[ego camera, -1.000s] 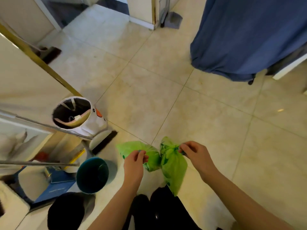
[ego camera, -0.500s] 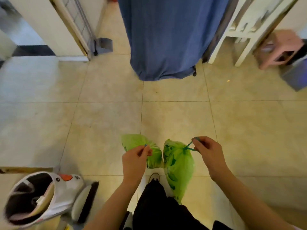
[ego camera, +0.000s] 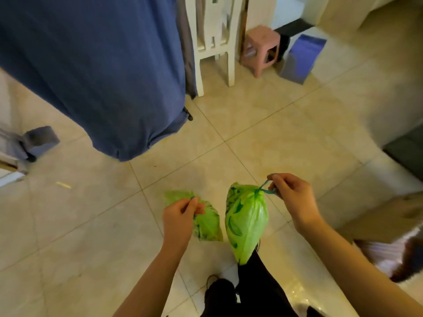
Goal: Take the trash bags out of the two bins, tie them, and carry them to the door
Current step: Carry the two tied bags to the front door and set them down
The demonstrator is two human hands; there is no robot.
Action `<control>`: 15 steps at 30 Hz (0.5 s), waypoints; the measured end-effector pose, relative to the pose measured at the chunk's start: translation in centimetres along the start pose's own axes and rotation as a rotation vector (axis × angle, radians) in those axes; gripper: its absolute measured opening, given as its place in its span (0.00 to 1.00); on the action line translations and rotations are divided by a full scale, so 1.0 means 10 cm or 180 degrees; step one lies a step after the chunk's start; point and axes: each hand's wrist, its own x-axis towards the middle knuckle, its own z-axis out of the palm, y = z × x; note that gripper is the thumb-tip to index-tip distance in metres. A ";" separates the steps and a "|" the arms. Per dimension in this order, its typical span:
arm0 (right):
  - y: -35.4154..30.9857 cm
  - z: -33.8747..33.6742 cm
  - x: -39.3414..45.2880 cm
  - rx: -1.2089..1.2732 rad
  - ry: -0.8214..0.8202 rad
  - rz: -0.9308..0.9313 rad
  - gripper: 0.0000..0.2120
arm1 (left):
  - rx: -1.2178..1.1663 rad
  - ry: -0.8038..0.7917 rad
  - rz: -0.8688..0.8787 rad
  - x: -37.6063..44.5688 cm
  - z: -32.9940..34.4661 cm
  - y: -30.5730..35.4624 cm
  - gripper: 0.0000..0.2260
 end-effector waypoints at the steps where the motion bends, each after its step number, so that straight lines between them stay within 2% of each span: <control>1: -0.02 -0.08 0.10 0.0052 0.0044 0.0023 0.08 | 0.0026 -0.0051 0.0020 0.10 0.12 0.07 0.11; 9: -0.24 -0.73 1.13 0.0472 -0.0060 0.0250 0.08 | 0.0057 -0.0075 0.0129 0.86 1.14 0.75 0.11; 15: -0.46 -1.33 1.88 0.0370 0.0212 0.0270 0.09 | -0.0090 -0.0290 0.0298 1.27 2.02 1.33 0.11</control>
